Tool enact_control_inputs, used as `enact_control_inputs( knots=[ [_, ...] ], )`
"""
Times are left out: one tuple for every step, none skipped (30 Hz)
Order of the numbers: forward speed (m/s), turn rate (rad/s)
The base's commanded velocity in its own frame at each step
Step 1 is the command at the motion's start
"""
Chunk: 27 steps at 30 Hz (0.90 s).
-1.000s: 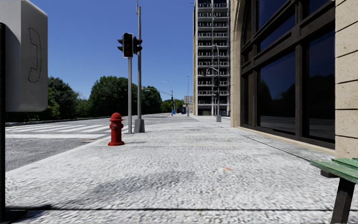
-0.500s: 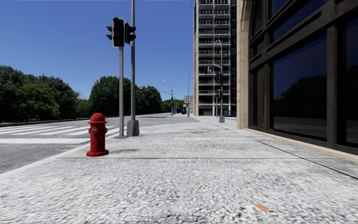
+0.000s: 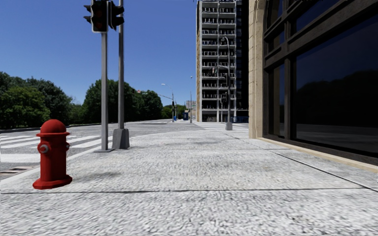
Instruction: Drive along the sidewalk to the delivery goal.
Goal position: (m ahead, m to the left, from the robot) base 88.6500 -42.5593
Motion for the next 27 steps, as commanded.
enact_control_inputs(
  knots=[
    [2.0,-0.55],
    [2.0,-0.55],
    [2.0,-0.55],
    [2.0,-0.55],
    [2.0,-0.55],
    [2.0,-0.55],
    [2.0,-0.55],
    [2.0,-0.5],
    [2.0,0.0],
    [2.0,0.0],
    [2.0,0.0],
    [2.0,0.0],
    [2.0,0.0],
    [2.0,0.0],
    [2.0,0.0],
    [2.0,0.0],
    [2.0,0.0],
    [2.0,0.0],
    [2.0,0.0],
    [2.0,0.0],
    [2.0,0.0],
    [2.0,0.0],
    [2.0,0.0],
    [2.0,0.0],
    [2.0,0.0],
    [2.0,0.0],
    [2.0,0.0]
  ],
)
